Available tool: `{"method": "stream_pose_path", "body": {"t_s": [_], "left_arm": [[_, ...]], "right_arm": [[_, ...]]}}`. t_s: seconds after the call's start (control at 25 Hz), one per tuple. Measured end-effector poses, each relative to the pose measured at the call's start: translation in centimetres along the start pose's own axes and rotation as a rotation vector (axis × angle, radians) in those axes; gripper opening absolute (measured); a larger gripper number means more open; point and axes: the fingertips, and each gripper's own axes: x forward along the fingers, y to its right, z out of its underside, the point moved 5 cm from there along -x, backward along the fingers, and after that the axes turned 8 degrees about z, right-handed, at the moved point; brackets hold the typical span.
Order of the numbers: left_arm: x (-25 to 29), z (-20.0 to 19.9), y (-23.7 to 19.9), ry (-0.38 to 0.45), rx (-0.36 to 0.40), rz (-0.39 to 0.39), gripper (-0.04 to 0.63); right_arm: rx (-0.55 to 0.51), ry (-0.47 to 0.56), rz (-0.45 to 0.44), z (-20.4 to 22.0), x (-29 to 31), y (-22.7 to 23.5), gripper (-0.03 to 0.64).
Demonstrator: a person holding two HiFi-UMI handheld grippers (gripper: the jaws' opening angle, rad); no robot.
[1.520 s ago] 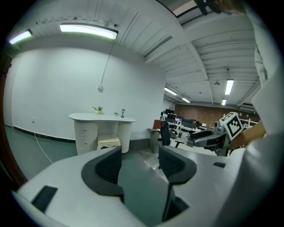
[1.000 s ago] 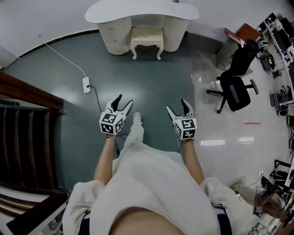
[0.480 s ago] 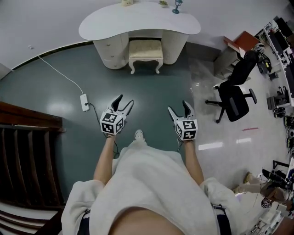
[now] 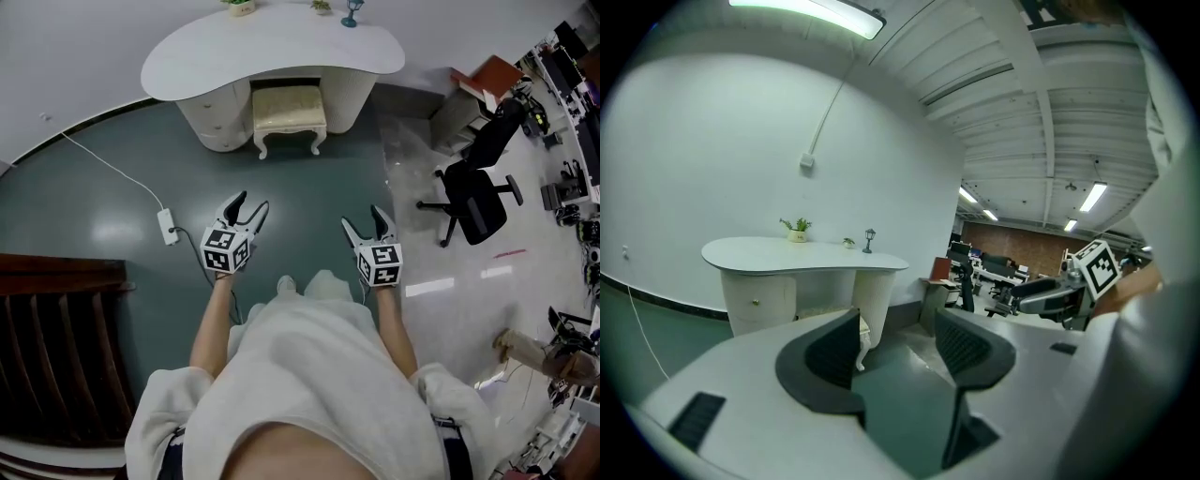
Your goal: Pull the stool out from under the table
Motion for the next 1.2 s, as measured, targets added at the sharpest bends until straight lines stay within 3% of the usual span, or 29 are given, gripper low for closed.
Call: {"method": "stream_pose_path", "body": {"t_s": [0.28,0.64,1.2], "left_arm": [[4.3,-0.5,-2.4,-0.035,-0.015,0.007,0.239],[12.0,-2.0,-7.6,-0.089,-0.049,-0.038,0.239],[23.0,-3.3,-17.6,-0.149,-0.145,-0.202,0.239]], "right_arm": [[0.017,-0.043,-0.010,0.3,4.3,2.3,0.331],[0.025,-0.073,-0.075,-1.4,14.3,6.7,0.329],[0.003,-0.159,-0.203,-3.2,31.0,14.7,0.330]]}}
